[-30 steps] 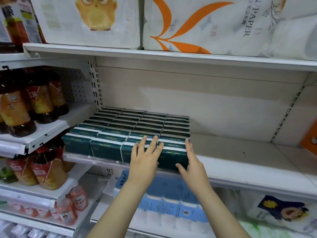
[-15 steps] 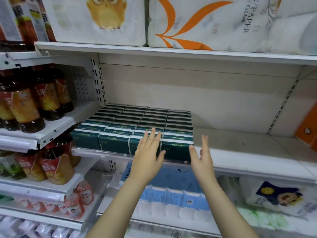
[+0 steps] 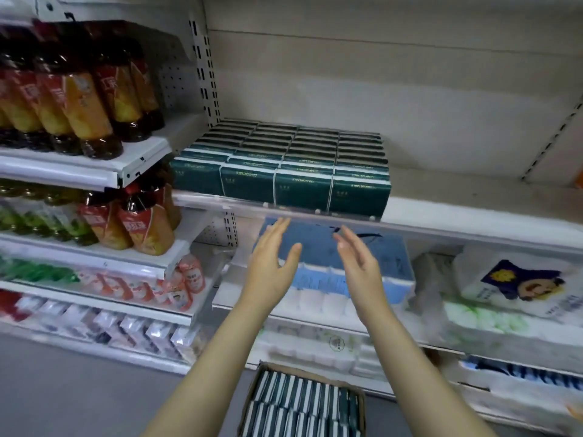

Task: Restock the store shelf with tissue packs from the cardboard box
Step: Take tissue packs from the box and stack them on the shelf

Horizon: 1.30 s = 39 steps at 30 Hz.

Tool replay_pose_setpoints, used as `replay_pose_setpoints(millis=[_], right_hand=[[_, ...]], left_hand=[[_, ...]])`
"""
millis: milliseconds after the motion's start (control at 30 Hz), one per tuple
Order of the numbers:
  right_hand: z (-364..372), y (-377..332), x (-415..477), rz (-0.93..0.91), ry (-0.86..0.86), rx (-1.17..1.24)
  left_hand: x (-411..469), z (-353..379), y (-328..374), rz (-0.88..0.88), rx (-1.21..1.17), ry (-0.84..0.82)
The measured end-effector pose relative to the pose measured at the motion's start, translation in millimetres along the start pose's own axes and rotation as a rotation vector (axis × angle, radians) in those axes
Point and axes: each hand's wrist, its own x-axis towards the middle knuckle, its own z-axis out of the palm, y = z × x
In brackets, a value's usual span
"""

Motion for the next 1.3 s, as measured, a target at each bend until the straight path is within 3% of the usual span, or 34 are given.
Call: replay_pose_setpoints(millis=[300, 667, 900, 1033, 1167, 1300], right_hand=[[-4, 114, -44, 0.312, -0.129, -0.168], [-41, 293, -118, 0.838, -0.438, -0.479], [-52, 428, -157, 1.133, -0.442, -0.498], [-45, 507, -179, 1.183, -0.557, -0.54], [-30, 576, -193, 1.116, -0.73, -0.627], [-23, 640, -201, 0.687, -1.06, -0.986]], left_hand=[[-79, 34, -88, -0.288, 0.039, -0.075], [-218, 132, -208, -0.851, 0.077, -0.327], [-290, 220, -299, -1.09, 0.048, -0.439], [-317, 267, -356, -1.211, 0.019, -0.441], [-343, 301, -409, -1.26, 0.037, -0.431], [-367, 324, -453, -1.303, 0.046, -0.393]])
